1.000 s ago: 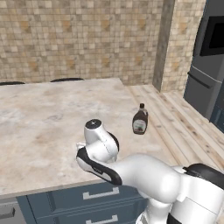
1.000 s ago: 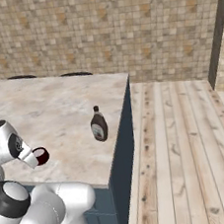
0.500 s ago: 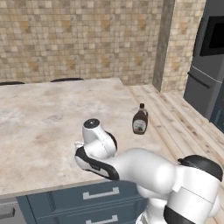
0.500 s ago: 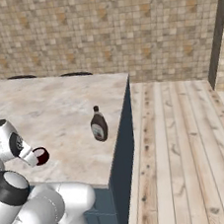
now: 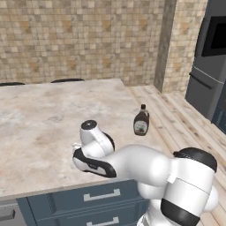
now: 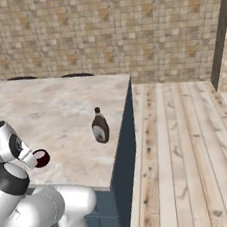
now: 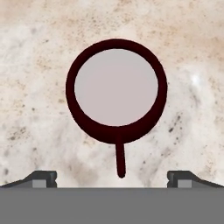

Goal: Pick the mug from the counter and place it inside the microwave. Then close the microwave.

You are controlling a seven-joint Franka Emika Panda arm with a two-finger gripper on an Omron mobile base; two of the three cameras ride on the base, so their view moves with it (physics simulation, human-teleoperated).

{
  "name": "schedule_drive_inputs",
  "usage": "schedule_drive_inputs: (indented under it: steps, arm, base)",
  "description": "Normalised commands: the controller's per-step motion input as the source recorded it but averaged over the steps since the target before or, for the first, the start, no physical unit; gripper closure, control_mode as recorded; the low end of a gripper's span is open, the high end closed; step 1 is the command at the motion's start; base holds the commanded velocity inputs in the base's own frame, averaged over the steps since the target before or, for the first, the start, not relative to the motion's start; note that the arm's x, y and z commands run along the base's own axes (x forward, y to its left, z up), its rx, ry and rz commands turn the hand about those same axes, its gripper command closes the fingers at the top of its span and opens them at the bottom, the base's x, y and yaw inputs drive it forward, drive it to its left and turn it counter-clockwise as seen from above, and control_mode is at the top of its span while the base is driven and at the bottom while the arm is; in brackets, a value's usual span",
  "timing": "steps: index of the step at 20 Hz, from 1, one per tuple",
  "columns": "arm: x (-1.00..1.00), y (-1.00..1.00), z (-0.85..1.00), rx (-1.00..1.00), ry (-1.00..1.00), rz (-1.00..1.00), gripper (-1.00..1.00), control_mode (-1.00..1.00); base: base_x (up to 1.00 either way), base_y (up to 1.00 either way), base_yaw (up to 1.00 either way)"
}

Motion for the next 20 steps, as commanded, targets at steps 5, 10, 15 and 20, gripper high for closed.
schedule_drive_inputs:
  steps: [5, 10, 15, 20]
  arm:
    - [0.04, 0.00, -0.16, 0.00, 0.00, 0.00, -1.00, -1.00]
    - [0.04, 0.00, -0.15, 0.00, 0.00, 0.00, -1.00, -1.00]
    - [0.00, 0.00, -0.02, 0.00, 0.00, 0.00, -1.00, -1.00]
    - [0.03, 0.00, 0.00, 0.00, 0.00, -0.01, -1.00, -1.00]
  base:
    - [0.00, 0.00, 0.00]
    - [0.00, 0.00, 0.00]
    - [0.00, 0.00, 0.00]
    - [0.00, 0.00, 0.00]
